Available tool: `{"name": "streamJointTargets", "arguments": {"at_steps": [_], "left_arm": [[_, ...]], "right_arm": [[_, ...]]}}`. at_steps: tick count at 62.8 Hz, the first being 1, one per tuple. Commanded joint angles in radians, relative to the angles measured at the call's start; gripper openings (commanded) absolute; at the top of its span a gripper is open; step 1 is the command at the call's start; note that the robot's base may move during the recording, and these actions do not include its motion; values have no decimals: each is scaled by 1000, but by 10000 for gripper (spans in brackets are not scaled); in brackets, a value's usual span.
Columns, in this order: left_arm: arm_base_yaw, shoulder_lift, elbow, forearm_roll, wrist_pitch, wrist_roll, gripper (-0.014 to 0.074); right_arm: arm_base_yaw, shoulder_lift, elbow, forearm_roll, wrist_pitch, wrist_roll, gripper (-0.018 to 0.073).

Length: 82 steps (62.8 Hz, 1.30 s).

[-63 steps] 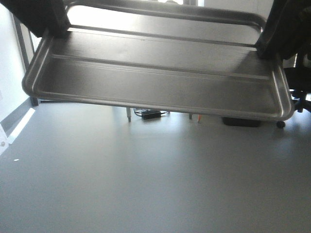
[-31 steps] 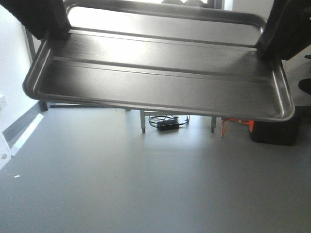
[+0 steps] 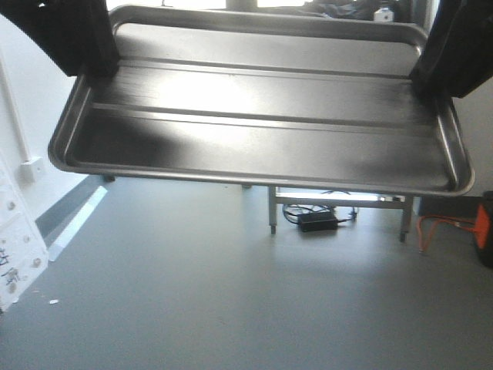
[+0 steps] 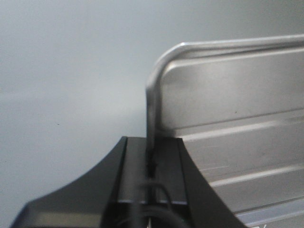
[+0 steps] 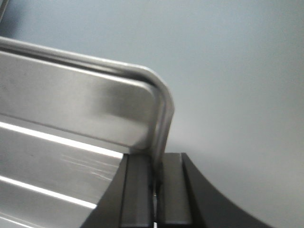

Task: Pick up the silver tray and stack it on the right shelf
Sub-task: 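Hold the silver tray level with both grippers while the base drives, then carry the silver tray over the grey-blue tray on the other shelf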

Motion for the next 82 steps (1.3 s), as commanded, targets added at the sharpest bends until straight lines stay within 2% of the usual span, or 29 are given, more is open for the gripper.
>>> {"name": "streamJointTargets", "arguments": {"at_steps": [1, 37, 43, 59, 74, 82], "left_arm": [[4, -17, -30, 74, 22, 1, -93], [4, 141, -46, 57, 16, 9, -93], [4, 141, -55, 59, 11, -8, -93], [4, 131, -55, 129, 33, -149, -93], [4, 93, -55, 164, 76, -158, -93], [-21, 36, -55, 234, 89, -158, -93]], "right_arm": [[-10, -26, -32, -65, -5, -22, 57], [-10, -26, -32, -65, -6, -22, 57], [-10, -26, -32, -65, -6, -22, 57], [-10, -26, -32, -65, -6, -22, 57], [-10, -26, -32, -65, -6, -22, 57], [-10, -26, -32, -65, -6, -22, 57]]}}
